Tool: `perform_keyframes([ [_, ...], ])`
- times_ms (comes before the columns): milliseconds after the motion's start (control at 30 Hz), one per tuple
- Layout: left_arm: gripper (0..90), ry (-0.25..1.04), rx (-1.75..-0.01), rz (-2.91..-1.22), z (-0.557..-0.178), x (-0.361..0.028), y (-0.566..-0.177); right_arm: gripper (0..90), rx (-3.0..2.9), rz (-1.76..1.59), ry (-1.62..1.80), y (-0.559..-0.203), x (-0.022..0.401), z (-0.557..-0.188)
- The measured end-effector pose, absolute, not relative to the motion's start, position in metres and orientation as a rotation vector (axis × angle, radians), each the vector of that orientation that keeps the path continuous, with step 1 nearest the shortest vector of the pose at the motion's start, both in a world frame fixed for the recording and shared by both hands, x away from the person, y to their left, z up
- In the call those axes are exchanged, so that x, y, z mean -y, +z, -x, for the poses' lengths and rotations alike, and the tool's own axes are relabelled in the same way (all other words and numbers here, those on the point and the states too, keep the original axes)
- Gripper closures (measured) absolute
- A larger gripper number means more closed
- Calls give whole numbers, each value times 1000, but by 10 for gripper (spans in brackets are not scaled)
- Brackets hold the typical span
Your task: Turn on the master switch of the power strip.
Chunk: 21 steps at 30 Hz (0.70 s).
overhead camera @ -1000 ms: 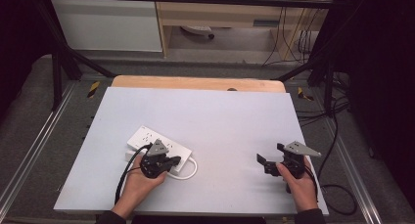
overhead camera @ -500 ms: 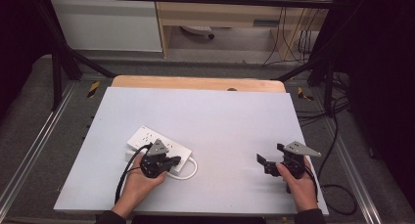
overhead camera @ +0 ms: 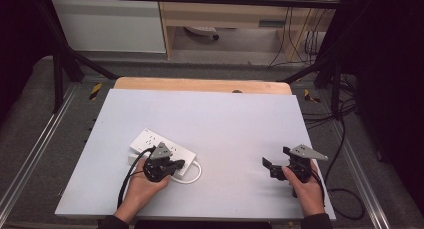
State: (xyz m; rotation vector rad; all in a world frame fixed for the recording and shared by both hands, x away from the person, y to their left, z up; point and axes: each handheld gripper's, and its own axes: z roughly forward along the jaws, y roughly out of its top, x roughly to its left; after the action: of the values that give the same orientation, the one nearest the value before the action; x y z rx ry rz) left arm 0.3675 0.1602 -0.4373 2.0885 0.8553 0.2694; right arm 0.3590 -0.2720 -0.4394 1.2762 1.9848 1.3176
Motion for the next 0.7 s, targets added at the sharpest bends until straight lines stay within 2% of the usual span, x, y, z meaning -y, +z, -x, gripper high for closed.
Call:
perform_keyframes([
  [700,900,289,-846,-2050,-364,-159,-438,42,-1974,-1274,1323,-438,273,-358],
])
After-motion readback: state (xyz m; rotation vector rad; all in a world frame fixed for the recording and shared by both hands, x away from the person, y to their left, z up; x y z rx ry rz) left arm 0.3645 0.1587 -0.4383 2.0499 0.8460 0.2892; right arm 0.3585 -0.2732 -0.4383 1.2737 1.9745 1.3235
